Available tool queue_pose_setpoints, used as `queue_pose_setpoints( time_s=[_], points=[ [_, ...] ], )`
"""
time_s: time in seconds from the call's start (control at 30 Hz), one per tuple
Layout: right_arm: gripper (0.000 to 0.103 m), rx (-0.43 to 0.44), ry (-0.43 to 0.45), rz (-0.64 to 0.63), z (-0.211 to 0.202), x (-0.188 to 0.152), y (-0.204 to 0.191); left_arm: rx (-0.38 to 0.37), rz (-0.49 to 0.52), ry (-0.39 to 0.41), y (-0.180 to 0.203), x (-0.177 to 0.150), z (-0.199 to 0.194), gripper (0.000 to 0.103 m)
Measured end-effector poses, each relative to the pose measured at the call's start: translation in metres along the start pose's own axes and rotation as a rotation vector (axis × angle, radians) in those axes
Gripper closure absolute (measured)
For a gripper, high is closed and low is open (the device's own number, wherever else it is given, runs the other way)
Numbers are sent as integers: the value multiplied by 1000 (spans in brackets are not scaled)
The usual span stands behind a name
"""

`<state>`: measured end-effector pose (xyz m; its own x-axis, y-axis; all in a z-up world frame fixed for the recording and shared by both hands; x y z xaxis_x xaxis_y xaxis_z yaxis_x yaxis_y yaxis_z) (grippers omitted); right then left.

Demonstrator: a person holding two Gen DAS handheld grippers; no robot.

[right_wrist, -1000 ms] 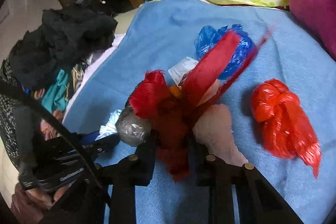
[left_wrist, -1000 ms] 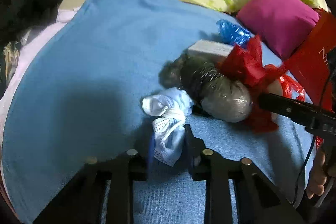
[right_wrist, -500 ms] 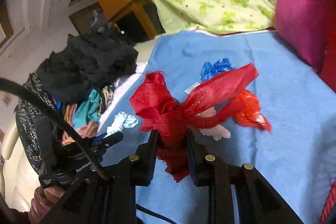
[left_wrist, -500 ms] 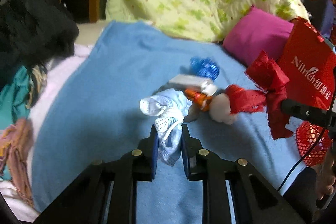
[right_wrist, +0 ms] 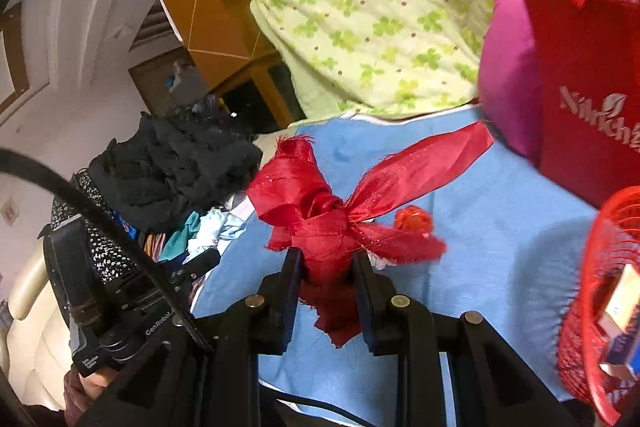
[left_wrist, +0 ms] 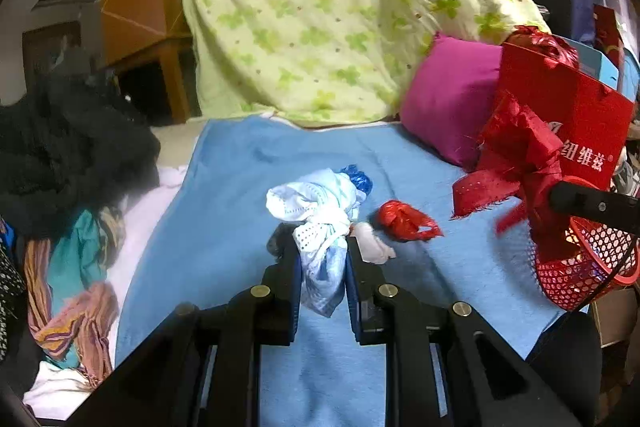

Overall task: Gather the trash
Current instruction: 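Carry the red ribbon and white mesh bag over the red mesh basket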

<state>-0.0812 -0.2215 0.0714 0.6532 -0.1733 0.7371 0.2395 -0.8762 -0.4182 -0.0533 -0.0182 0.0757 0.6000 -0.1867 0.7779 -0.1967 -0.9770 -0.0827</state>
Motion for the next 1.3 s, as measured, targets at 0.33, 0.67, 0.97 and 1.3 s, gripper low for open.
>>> queue_pose_setpoints(
  time_s=[0.33, 0.67, 0.97, 1.3],
  points=[
    [75, -19, 67, -13, -55, -12, 3, 26, 61, 46, 37, 12, -28, 82],
    [75, -49, 115, 1, -85, -21, 17, 30, 109, 63, 69, 18, -35, 82],
    [75, -67, 152, 24, -106, -22, 31, 12, 151, 67, 96, 21, -37, 82],
    [75, -79, 188, 65, -128, -28, 51, 0, 203, 69, 125, 23, -39, 81]
  ],
)
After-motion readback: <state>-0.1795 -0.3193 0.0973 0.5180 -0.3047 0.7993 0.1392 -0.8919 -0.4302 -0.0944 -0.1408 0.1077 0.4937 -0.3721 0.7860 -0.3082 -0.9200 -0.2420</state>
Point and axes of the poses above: each gripper's, at about its wrist camera, not at the fingertips, and z roughly the way its jaws point, y to its right, x to its top, the point moved 1 cm from there along z, roughly the way its jaws point, and after that the axes turned 6 degrees about -y, right-handed, at the moved point
